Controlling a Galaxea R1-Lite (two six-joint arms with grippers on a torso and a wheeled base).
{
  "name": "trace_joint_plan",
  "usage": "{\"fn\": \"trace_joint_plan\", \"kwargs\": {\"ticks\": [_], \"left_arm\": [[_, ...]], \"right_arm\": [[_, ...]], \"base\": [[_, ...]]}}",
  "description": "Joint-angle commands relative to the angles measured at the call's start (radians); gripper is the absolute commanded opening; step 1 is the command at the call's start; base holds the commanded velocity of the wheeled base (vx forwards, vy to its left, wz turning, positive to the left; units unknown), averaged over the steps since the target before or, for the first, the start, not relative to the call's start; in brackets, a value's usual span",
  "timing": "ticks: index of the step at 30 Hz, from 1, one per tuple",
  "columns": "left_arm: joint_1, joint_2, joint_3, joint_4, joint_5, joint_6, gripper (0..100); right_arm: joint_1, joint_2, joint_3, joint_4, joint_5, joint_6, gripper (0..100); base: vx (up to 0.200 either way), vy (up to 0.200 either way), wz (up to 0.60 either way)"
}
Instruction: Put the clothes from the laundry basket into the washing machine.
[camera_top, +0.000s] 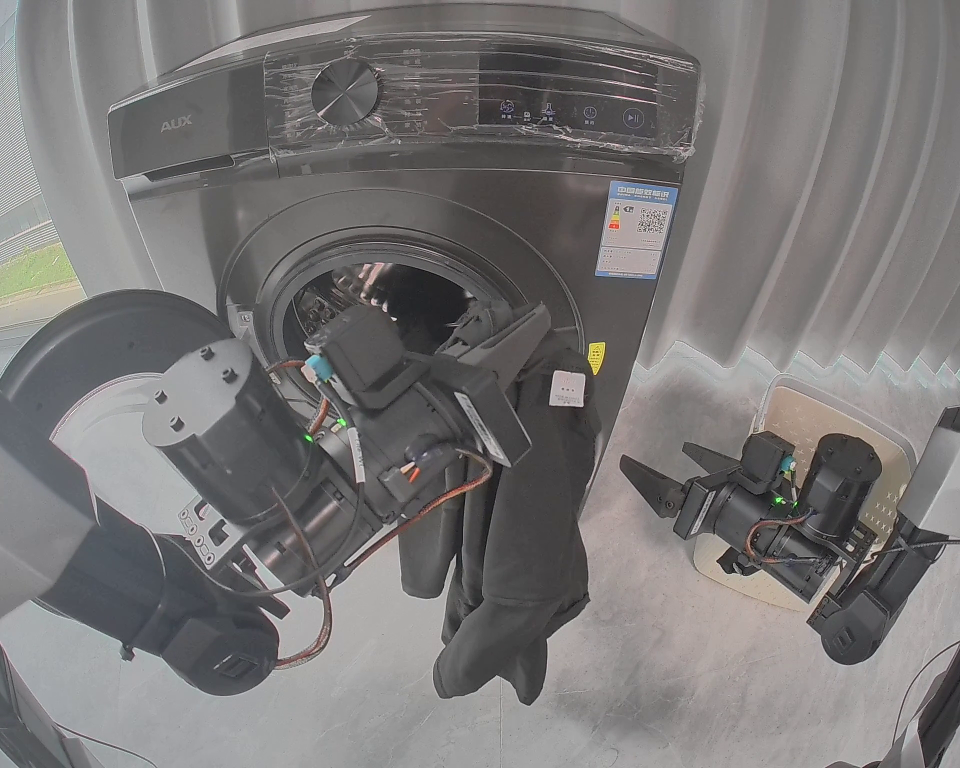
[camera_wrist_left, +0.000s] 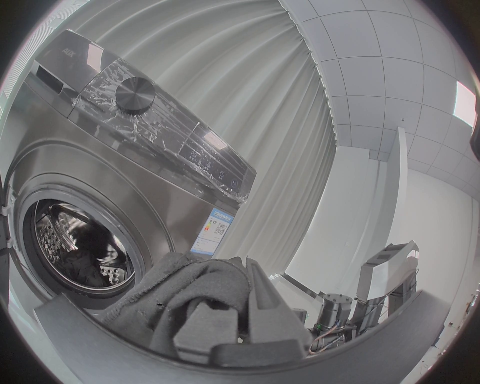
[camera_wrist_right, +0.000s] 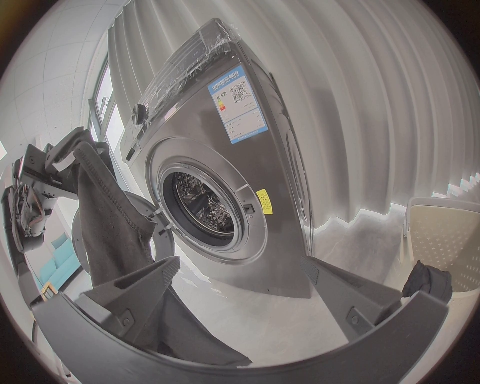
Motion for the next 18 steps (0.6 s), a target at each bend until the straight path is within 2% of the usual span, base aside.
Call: {"fn": "trace_joint_plan", "kwargs": {"ticks": [1,4,7,10,15,18], "left_arm": [[-0.001,-0.005,-0.040,0.008,0.009,-0.001,0],[-0.006,-0.003,-0.051,0.025,0.010,-0.002,0],[-0.006,-0.002,-0.051,0.029,0.012,-0.002,0],[-0.001,0.005,-0.050,0.037,0.012,-0.002,0],[-0.006,0.006,-0.051,0.065,0.010,-0.002,0],[-0.010,0.002,-0.059,0.075,0.012,-0.002,0]], "right_arm": [[0.005,-0.026,0.013,0.001,0.006,0.012,100],[0.031,-0.026,0.065,0.001,0.040,0.012,100],[0.043,-0.023,0.096,0.001,0.044,0.012,100],[0.084,-0.015,0.149,0.001,0.025,0.009,100],[0.103,-0.012,0.114,0.002,-0.041,0.009,100],[0.112,-0.012,0.117,0.002,-0.052,0.003,100]], "base": [[0.000,0.000,0.00],[0.000,0.000,0.00],[0.000,0.000,0.00],[0.000,0.000,0.00],[0.000,0.000,0.00],[0.000,0.000,0.00]]}}
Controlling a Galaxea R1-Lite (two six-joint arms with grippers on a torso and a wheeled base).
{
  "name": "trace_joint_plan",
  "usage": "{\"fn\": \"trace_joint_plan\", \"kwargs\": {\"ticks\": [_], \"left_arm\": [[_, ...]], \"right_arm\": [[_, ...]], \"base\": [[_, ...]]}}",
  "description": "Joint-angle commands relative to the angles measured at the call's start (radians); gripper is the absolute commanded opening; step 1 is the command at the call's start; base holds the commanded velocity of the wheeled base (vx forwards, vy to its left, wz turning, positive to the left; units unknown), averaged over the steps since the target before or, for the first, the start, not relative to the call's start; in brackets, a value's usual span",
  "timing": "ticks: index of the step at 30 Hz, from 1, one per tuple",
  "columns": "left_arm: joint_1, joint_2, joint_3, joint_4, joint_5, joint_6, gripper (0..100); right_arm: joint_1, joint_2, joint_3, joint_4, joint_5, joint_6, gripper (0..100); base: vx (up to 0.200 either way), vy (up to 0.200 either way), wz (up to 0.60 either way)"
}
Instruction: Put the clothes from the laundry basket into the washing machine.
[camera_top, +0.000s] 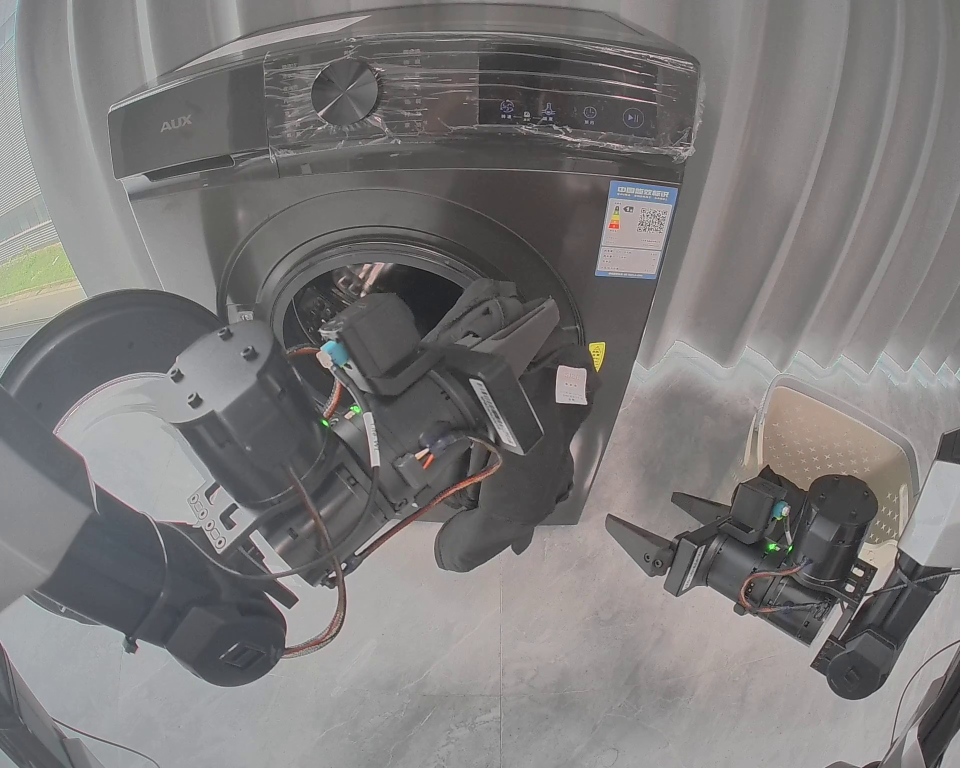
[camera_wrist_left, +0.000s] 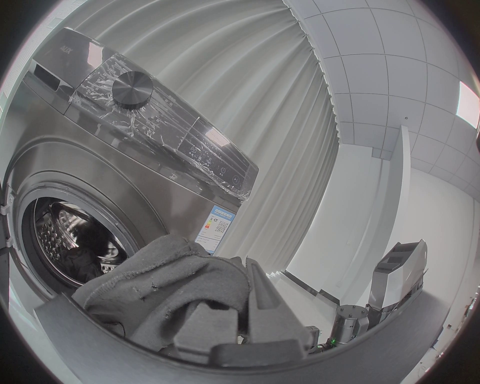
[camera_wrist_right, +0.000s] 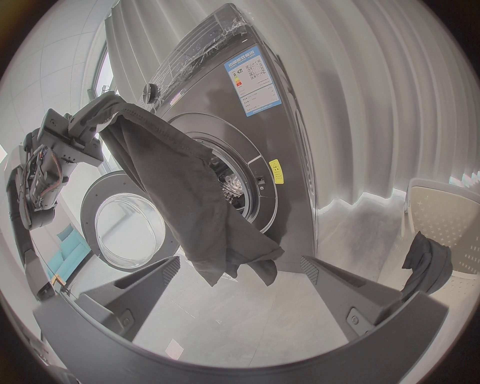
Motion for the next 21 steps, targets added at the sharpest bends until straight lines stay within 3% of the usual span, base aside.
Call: {"fn": "trace_joint_plan", "kwargs": {"ticks": [1,6,13,16,21], "left_arm": [[-0.018,-0.005,-0.009,0.016,0.000,-0.004,0],[-0.021,-0.007,-0.009,0.029,0.003,-0.002,0],[-0.038,-0.005,-0.024,0.040,0.009,-0.001,0],[-0.041,-0.007,-0.020,0.040,0.009,-0.001,0],[-0.064,-0.022,-0.020,0.042,0.020,-0.001,0]], "right_arm": [[0.025,0.008,-0.006,0.001,-0.006,-0.004,100],[0.034,0.053,-0.020,-0.001,-0.006,0.001,100],[0.109,0.128,-0.026,-0.001,-0.001,-0.007,100],[0.149,0.171,-0.054,-0.002,-0.001,-0.007,100],[0.149,0.209,-0.129,-0.002,0.000,-0.009,100]], "base": [[0.000,0.000,0.00],[0.000,0.000,0.00],[0.000,0.000,0.00],[0.000,0.000,0.00],[0.000,0.000,0.00]]}}
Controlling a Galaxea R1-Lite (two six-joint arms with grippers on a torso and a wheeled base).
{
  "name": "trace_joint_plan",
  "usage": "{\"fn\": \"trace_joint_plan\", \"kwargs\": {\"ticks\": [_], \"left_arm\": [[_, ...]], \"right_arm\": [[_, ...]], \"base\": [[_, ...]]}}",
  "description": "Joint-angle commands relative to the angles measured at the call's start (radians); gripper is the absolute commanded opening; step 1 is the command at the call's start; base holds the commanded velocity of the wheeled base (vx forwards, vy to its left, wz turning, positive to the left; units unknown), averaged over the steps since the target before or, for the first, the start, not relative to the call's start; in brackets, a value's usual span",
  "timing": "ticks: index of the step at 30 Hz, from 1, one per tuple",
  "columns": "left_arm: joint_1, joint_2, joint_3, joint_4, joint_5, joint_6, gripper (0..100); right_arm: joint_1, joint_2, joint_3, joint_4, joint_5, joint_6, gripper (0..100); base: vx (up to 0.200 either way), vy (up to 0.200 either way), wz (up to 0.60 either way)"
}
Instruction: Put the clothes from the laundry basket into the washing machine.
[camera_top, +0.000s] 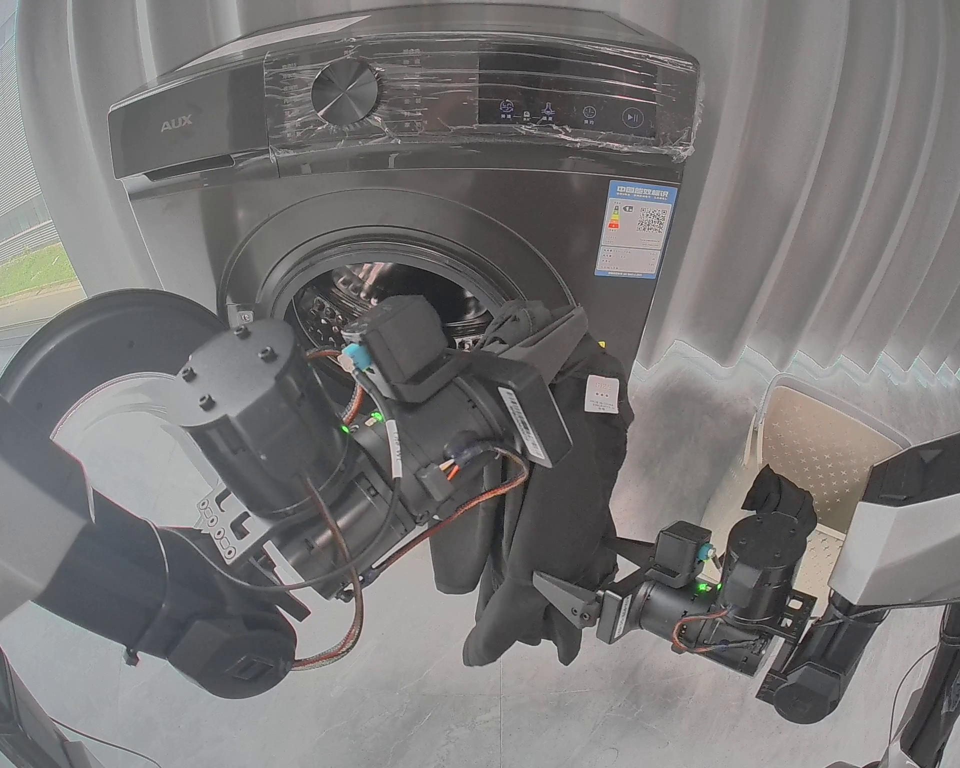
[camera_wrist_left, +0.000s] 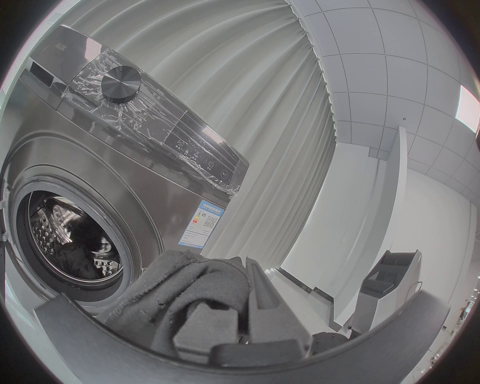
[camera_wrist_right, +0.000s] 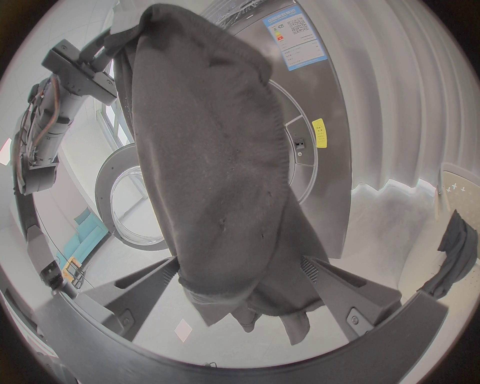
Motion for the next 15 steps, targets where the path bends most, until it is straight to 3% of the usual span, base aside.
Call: {"fn": "trace_joint_plan", "kwargs": {"ticks": [1,8,15], "left_arm": [[-0.027,-0.023,0.000,0.005,0.009,-0.001,0],[-0.056,-0.033,0.006,0.011,0.009,-0.001,0],[-0.051,-0.046,0.006,0.014,0.007,-0.001,0]], "right_arm": [[0.004,0.068,-0.073,-0.001,0.005,-0.002,100],[-0.002,0.113,-0.168,-0.001,0.022,-0.005,100],[-0.005,0.113,-0.195,-0.002,0.021,-0.015,100]], "base": [[0.000,0.000,0.00],[0.000,0.000,0.00],[0.000,0.000,0.00]]}}
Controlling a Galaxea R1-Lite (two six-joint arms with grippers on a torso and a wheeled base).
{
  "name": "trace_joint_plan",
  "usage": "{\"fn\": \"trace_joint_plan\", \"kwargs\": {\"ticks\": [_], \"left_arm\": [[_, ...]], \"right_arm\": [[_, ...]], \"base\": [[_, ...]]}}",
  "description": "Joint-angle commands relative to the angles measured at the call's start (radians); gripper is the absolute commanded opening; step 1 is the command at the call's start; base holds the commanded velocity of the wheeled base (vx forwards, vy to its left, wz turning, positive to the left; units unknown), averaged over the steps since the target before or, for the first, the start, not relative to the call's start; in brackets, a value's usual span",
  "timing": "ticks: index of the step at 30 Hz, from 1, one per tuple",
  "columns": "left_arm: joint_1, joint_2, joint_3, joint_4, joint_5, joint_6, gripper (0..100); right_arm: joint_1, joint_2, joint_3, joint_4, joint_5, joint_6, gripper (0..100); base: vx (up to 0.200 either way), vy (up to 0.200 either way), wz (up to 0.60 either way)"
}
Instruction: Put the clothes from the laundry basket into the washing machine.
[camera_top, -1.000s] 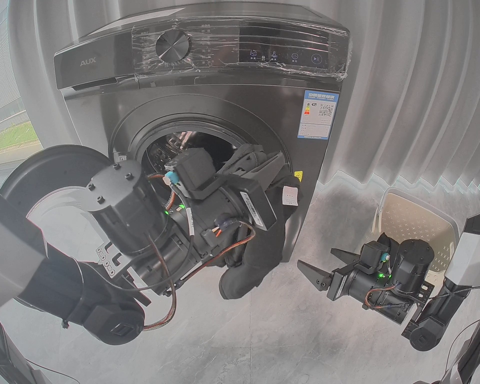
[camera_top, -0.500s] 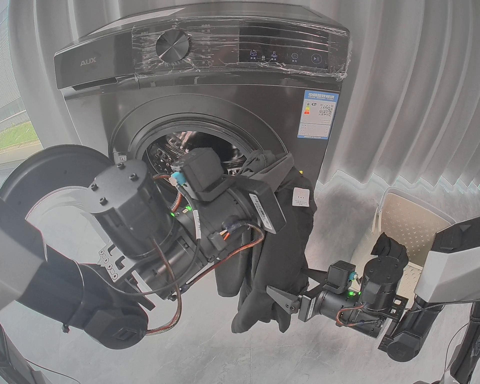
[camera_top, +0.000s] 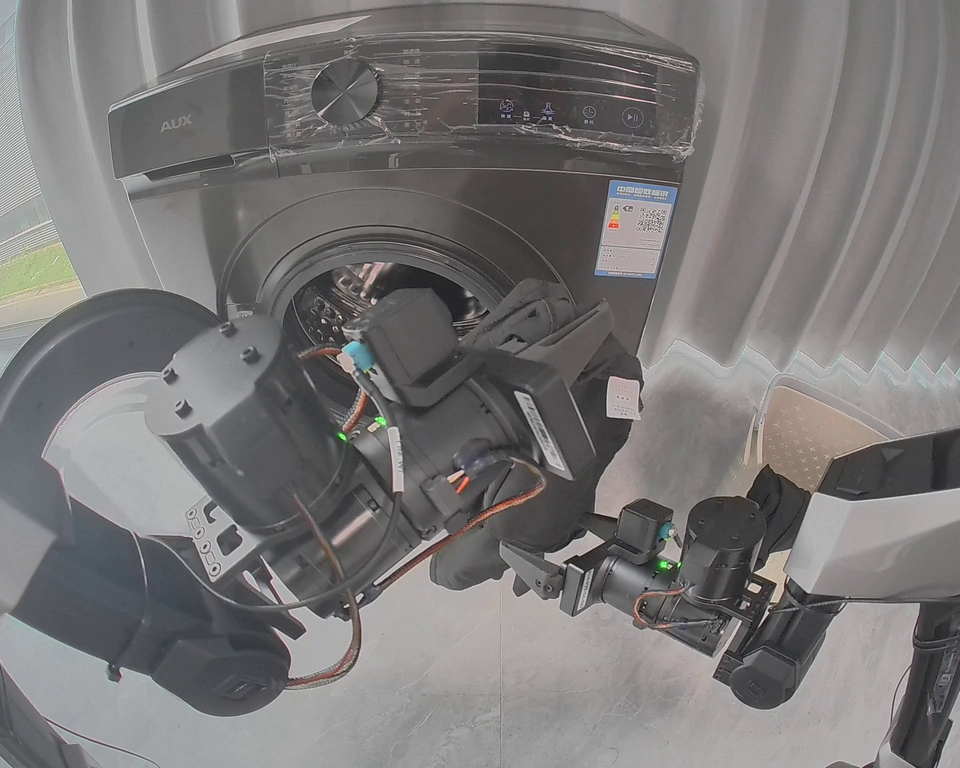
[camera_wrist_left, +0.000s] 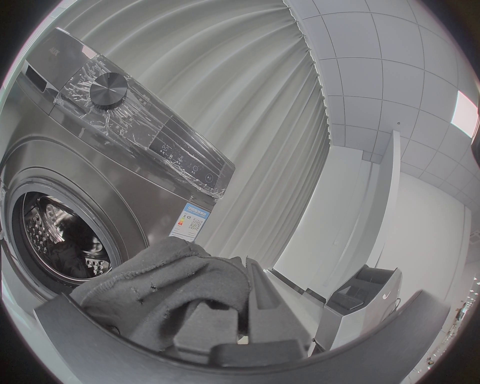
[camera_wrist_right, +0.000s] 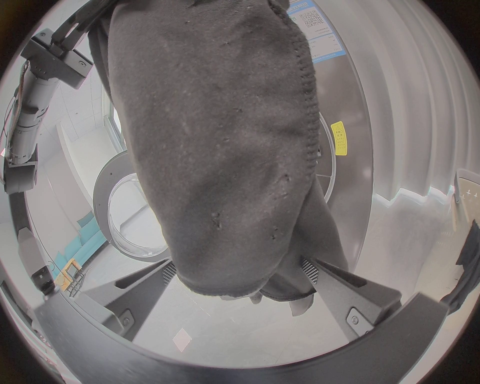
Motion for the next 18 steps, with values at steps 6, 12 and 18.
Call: {"fn": "trace_joint_plan", "kwargs": {"ticks": [6,12,18], "left_arm": [[-0.003,-0.010,0.003,-0.002,-0.001,-0.001,0],[-0.005,-0.012,-0.006,0.000,-0.001,-0.001,0],[-0.008,-0.033,-0.005,0.001,-0.002,-0.002,0]], "right_arm": [[-0.008,0.008,-0.053,-0.003,0.000,-0.002,100],[0.005,0.034,-0.082,-0.001,0.002,-0.008,100],[-0.001,0.081,-0.156,-0.001,0.005,-0.008,100]], "base": [[0.000,0.000,0.00],[0.000,0.000,0.00],[0.000,0.000,0.00]]}}
